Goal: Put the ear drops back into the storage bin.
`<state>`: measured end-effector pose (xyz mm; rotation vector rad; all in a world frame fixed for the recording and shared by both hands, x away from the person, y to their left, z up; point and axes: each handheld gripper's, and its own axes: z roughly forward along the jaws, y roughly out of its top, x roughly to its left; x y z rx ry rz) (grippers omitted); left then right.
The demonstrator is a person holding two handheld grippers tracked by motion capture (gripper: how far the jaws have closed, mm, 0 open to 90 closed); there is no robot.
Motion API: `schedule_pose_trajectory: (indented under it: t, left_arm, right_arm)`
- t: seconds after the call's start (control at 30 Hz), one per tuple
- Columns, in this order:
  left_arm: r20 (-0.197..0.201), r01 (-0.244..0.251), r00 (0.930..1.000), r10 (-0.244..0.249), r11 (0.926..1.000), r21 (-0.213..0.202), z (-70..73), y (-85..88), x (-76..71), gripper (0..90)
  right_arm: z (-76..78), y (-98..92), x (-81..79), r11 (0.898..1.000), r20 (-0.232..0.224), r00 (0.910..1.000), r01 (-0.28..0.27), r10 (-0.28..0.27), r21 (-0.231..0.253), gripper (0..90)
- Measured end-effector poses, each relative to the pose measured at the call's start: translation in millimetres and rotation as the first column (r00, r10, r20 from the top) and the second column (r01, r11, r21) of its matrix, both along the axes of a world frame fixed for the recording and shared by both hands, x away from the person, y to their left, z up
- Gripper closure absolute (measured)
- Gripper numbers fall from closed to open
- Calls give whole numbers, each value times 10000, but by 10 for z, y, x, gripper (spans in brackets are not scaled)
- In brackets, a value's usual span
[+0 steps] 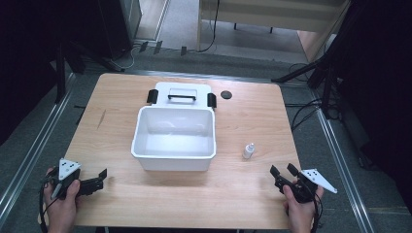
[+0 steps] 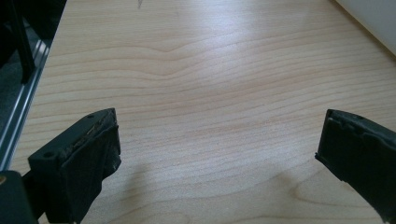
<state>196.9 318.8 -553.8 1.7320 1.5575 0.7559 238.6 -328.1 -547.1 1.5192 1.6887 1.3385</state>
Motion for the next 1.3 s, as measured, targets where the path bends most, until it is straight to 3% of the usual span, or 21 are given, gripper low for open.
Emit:
schedule_pose_trajectory:
  t: [0.27,0.43,0.47,0.53,0.57,0.6,0.63,0.7,0.83,0.87,0.9,0.93,0.97,1.0,1.07,1.1,1.13,1.2,1.23,1.27,1.3]
  left_arm:
    - [8,-40,10000,40,10000,-73,2,4,-9,0]
    - [-21,-57,10000,57,9999,-155,3,14,-8,0]
    - [-21,-57,10000,57,9999,-155,3,14,-8,0]
    - [21,-67,10000,68,9999,-96,3,13,-8,0]
    - [19,-79,10000,80,9999,-118,2,10,-9,0]
    - [25,-79,10000,79,9999,-122,2,10,-9,0]
    - [23,-71,10000,71,9999,-119,2,10,-9,0]
    - [26,-71,10000,71,9999,-129,1,10,-8,0]
    - [31,-58,10000,59,9999,-147,3,12,-7,0]
    - [17,-56,10000,56,9998,-171,3,11,-7,0]
    - [15,-48,10000,48,9998,-171,3,11,-6,0]
    - [13,-33,10000,33,9998,-176,4,12,-7,0]
    - [19,-33,10000,33,9998,-173,3,11,-7,0]
    - [16,-32,10000,32,9998,-180,4,11,-7,0]
    - [20,-38,10000,38,9998,-187,4,12,-7,0]
    - [22,-34,10000,34,9998,-194,4,13,-8,0]
    - [25,-37,10000,37,9998,-207,4,13,-8,0]
    - [19,-36,10000,36,9998,-206,4,13,-7,0]
    - [7,-42,10000,42,9998,-188,3,12,-6,0]
    - [7,-42,10000,42,9998,-188,3,12,-6,0]
    - [6,-43,10000,43,9998,-183,3,12,-5,0]
  right_arm:
    - [-1,-1,17,10000,-192,9998,-66,67,62,239]
    - [22,22,101,9944,-1368,9862,-994,936,-356,234]
    - [22,22,101,9944,-1368,9862,-994,936,-356,234]
    - [60,53,175,9801,-2182,9627,-1810,1597,-814,216]
    - [60,53,175,9801,-2182,9627,-1810,1597,-814,216]
    - [110,61,226,9652,-2698,9417,-2375,2010,-1099,213]
    - [110,61,226,9652,-2698,9417,-2375,2010,-1099,213]
    - [168,57,281,9519,-3123,9218,-2797,2298,-1249,212]
    - [289,74,382,9196,-3903,8879,-3392,2434,-1982,211]
    - [343,100,432,8981,-4311,8669,-3741,2502,-2310,209]
    - [343,100,432,8981,-4311,8669,-3741,2502,-2310,209]
    - [370,119,456,8891,-4495,8583,-3855,2474,-2468,209]
    - [420,157,512,8703,-4875,8378,-4121,2457,-2695,205]
    - [420,157,512,8703,-4875,8378,-4121,2457,-2695,205]
    - [473,194,573,8493,-5192,8202,-4367,2403,-2967,205]
    - [536,241,633,8266,-5509,8010,-4624,2342,-3209,204]
    - [536,241,633,8266,-5509,8010,-4624,2342,-3209,204]
    - [601,295,695,8027,-5853,7783,-4901,2274,-3399,201]
    - [662,360,754,7684,-6193,7541,-5241,2184,-3672,199]
    - [662,360,754,7684,-6193,7541,-5241,2184,-3672,199]
    - [692,399,780,7463,-6420,7373,-5452,2102,-3818,198]
